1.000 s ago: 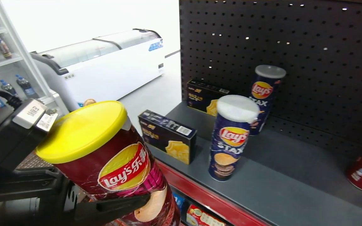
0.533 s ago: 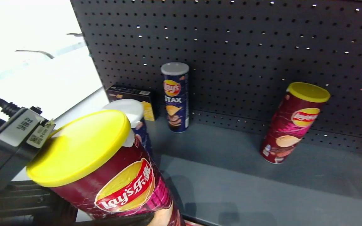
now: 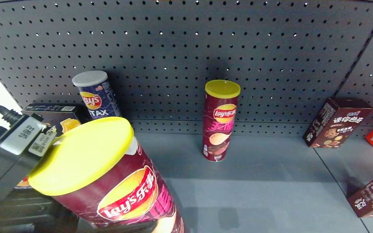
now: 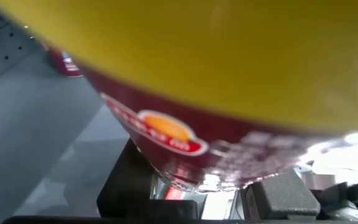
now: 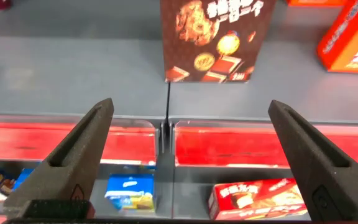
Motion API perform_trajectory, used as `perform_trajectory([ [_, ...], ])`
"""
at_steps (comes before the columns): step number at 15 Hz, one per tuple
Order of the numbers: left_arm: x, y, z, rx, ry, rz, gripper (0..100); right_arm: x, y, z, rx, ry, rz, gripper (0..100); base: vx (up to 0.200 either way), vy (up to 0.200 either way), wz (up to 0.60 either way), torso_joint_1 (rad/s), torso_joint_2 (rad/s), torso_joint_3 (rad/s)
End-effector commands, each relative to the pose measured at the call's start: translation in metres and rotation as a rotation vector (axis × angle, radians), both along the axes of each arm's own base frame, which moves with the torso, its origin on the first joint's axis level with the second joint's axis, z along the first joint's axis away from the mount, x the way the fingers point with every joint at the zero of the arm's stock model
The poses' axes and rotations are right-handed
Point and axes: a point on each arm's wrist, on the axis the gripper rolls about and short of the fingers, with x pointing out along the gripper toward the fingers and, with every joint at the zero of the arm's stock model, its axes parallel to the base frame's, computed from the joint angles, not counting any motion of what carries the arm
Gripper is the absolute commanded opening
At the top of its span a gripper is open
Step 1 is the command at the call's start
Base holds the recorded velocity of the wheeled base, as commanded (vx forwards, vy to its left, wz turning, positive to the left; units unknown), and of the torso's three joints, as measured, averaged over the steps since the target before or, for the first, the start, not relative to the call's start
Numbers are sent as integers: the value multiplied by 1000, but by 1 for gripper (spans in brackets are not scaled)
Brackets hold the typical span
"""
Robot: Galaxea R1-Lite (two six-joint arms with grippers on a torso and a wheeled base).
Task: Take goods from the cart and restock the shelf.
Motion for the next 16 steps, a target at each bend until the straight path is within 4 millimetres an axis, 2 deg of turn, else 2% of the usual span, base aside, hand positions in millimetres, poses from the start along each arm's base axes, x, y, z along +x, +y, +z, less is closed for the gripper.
perform_trajectory([
  [1, 0, 0, -1, 2, 2, 1, 0, 0, 0, 0, 0, 2, 0, 100, 0, 0, 0, 0, 0, 0],
  [16, -3, 4, -7, 10, 12, 10, 0, 0, 0, 0, 0, 2, 1, 100, 0, 0, -40, 0, 0, 0],
])
